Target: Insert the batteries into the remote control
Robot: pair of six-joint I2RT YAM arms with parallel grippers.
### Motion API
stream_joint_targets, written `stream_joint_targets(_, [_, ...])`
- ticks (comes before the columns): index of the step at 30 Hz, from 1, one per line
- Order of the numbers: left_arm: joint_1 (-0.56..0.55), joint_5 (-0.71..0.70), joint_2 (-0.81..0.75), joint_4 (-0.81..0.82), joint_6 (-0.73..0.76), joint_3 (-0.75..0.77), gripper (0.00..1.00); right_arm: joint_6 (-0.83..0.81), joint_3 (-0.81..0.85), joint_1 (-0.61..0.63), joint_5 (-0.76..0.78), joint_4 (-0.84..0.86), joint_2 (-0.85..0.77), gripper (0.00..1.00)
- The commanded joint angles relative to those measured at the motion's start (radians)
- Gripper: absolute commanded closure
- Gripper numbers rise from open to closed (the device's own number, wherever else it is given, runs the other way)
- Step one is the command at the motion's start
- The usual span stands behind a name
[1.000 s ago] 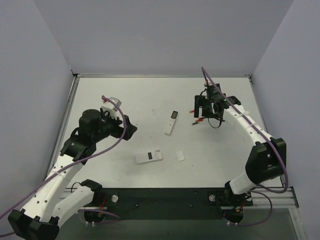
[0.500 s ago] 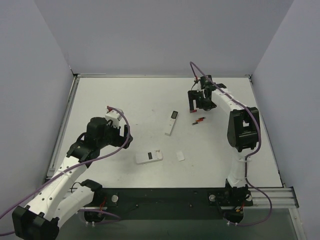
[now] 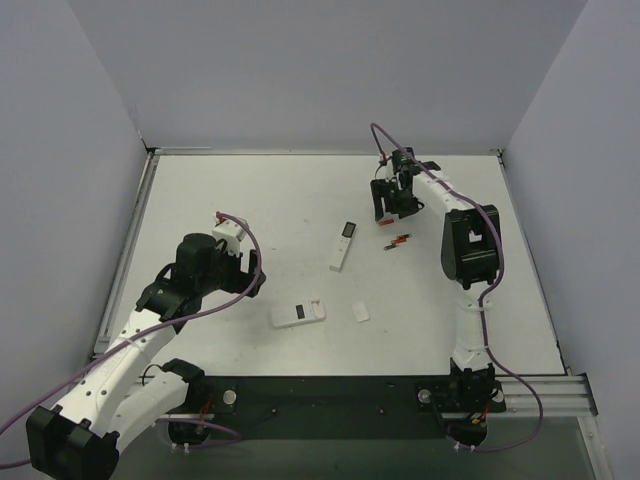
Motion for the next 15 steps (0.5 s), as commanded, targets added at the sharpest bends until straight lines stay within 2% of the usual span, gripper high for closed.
stream_joint_targets(1, [0.0, -0.004, 0.002, 0.031, 0.016, 0.026, 0.06, -0.028, 0.073, 0.019, 0.0, -0.093, 0.021, 0.37])
stream_joint_targets(5, [0.0, -0.003, 0.002, 0.033, 0.016, 0.026, 0.06, -0.029, 0.107, 0.019, 0.013, -0.126, 0.049, 0.42])
stream_joint_targets(15, [0.001, 0.008, 0.002, 0.036, 0.019, 0.026, 0.06, -0.053, 0.167, 0.019, 0.031, -0.197, 0.099, 0.46])
